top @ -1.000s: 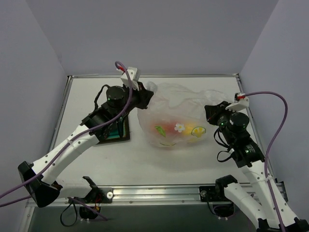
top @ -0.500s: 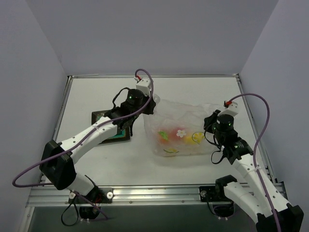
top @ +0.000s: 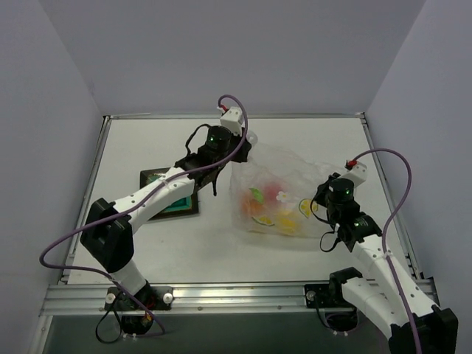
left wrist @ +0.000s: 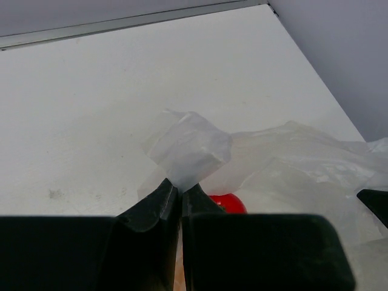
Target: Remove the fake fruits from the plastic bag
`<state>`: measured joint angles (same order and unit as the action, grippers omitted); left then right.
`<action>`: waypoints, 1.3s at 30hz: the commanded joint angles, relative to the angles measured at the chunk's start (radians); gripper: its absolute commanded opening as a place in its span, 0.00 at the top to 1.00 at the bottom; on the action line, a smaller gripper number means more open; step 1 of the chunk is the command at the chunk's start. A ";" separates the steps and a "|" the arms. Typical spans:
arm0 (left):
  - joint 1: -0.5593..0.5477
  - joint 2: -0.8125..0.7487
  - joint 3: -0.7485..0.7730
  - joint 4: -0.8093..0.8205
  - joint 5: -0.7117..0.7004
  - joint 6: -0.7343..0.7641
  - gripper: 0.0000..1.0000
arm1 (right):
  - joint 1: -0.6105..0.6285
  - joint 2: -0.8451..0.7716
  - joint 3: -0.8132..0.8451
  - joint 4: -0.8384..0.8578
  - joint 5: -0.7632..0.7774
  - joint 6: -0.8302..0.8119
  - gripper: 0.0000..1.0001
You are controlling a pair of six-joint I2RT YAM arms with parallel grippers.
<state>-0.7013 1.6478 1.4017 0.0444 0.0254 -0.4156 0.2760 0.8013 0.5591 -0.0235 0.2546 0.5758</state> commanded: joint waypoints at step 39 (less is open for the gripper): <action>-0.524 -0.131 -0.292 0.043 -0.547 -0.100 0.91 | 0.005 0.006 -0.284 0.232 -0.075 0.104 0.89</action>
<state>-1.2602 1.5536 1.1244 0.0109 -0.4839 -0.4496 0.2764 0.8272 0.2852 0.1944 0.1780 0.6651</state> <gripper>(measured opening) 0.139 0.104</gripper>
